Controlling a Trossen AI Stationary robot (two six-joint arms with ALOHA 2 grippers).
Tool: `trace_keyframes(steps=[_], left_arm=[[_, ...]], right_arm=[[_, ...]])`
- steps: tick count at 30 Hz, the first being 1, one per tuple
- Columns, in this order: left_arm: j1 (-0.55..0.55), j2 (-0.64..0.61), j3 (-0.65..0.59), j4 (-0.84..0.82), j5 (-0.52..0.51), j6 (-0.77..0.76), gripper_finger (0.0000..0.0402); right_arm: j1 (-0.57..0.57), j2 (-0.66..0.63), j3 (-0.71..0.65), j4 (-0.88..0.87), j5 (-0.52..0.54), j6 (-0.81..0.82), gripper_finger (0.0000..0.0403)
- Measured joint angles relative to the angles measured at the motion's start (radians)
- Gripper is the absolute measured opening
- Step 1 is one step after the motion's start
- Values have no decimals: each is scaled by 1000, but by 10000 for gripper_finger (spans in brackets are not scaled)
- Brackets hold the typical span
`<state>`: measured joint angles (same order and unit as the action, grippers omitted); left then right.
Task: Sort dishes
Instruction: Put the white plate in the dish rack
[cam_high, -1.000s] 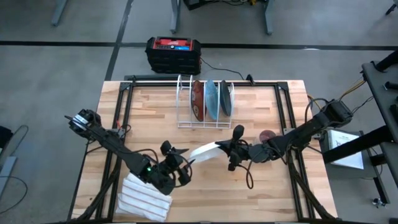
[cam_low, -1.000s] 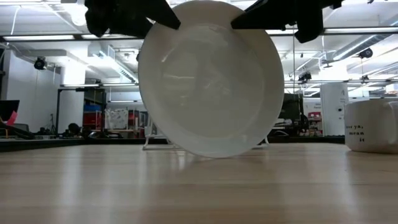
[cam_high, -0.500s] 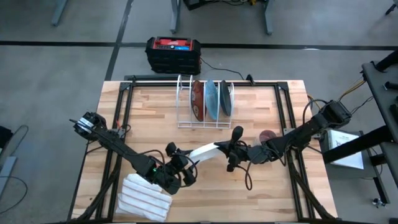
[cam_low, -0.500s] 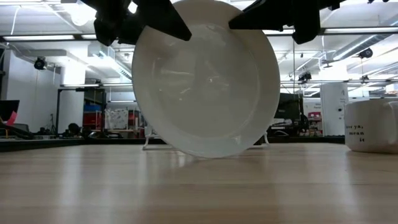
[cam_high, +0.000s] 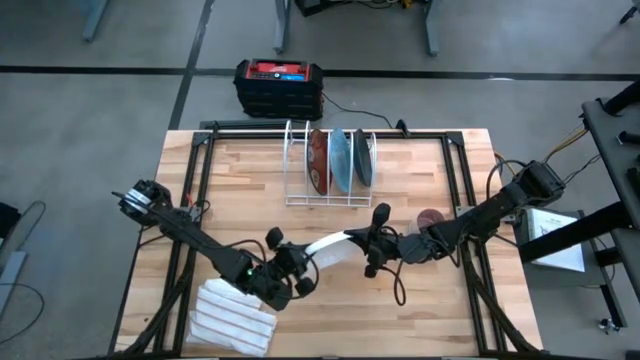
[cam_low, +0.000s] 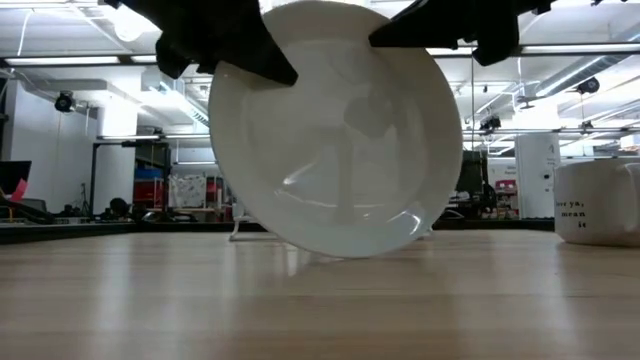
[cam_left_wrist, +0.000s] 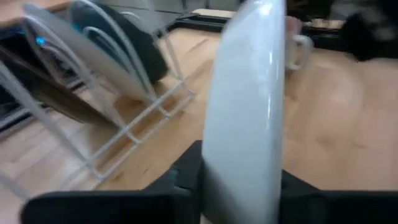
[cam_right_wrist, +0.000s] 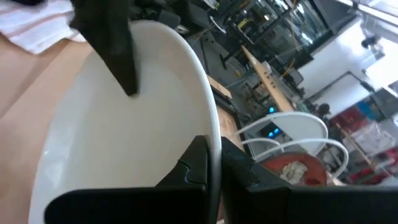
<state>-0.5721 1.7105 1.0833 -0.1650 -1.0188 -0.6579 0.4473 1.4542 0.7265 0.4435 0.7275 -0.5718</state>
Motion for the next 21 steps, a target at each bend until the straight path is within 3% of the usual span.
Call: trace_keyframes(steps=[11, 21], left_arm=[[-1, 2, 4, -1, -32, 2, 47], [-3, 0, 93, -125, -49, 4, 47]], right_arm=[[-2, -3, -1, -3, 3, 71, 7], [-2, -22, -1, 1, 14, 145, 95]])
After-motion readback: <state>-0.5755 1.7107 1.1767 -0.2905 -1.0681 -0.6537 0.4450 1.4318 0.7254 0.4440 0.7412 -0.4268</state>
